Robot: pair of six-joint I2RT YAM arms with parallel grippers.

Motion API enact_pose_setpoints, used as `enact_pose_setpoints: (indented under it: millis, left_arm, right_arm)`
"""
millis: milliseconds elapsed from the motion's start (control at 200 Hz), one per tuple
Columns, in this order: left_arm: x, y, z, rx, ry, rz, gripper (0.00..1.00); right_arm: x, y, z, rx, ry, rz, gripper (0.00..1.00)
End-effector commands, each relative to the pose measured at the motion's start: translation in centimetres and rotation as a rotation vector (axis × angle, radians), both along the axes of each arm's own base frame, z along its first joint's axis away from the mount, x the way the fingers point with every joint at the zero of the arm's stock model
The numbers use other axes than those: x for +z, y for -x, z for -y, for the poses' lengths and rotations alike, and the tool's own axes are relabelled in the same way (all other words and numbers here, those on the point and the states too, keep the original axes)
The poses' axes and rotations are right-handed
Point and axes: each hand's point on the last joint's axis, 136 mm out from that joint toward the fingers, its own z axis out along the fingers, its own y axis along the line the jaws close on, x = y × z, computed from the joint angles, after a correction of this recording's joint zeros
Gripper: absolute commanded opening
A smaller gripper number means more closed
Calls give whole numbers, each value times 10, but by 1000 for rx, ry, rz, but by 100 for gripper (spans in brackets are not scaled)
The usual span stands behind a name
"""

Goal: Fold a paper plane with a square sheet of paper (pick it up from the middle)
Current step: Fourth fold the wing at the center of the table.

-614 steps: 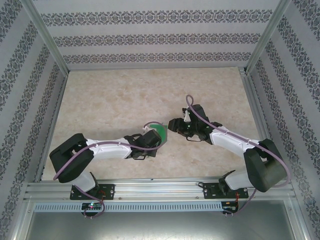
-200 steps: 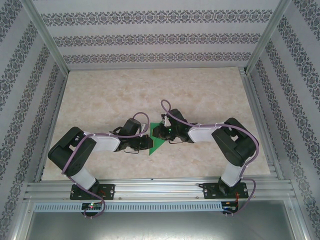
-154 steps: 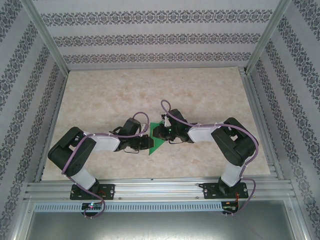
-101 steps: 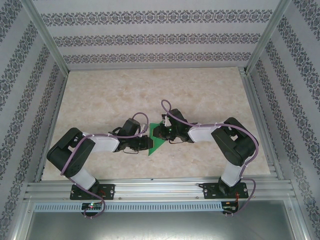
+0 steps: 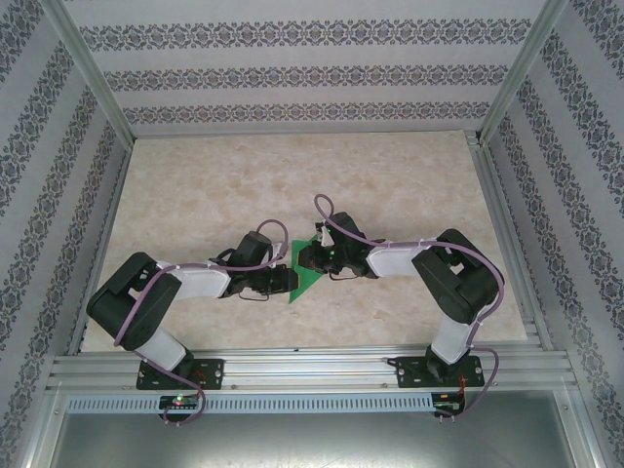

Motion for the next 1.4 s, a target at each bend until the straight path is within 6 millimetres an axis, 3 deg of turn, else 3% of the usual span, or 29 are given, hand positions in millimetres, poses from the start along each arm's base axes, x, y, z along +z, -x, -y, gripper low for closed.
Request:
enact_pose_setpoints:
  millis: [0, 180, 290, 520, 949, 1394]
  left_arm:
    - [-5, 3, -8, -7, -24, -7, 19]
    - [-13, 3, -10, 17, -36, -20, 6]
    - [-16, 4, -10, 24, -22, -50, 3]
    - [-12, -1, -5, 24, 46, -92, 2]
    - [-26, -1, -9, 40, 67, -203, 3]
    - [-33, 4, -15, 30, 39, -223, 4]
  right_arm:
    - [1, -8, 1, -15, -4, 10, 15]
    - [2, -8, 5, -24, 0, 15, 15]
    - [4, -9, 9, -34, 10, 27, 16]
    - [9, -6, 3, -8, -25, 32, 16]
    - [14, -11, -11, 17, -96, 14, 16]
    - [-21, -23, 15, -62, -26, -30, 16]
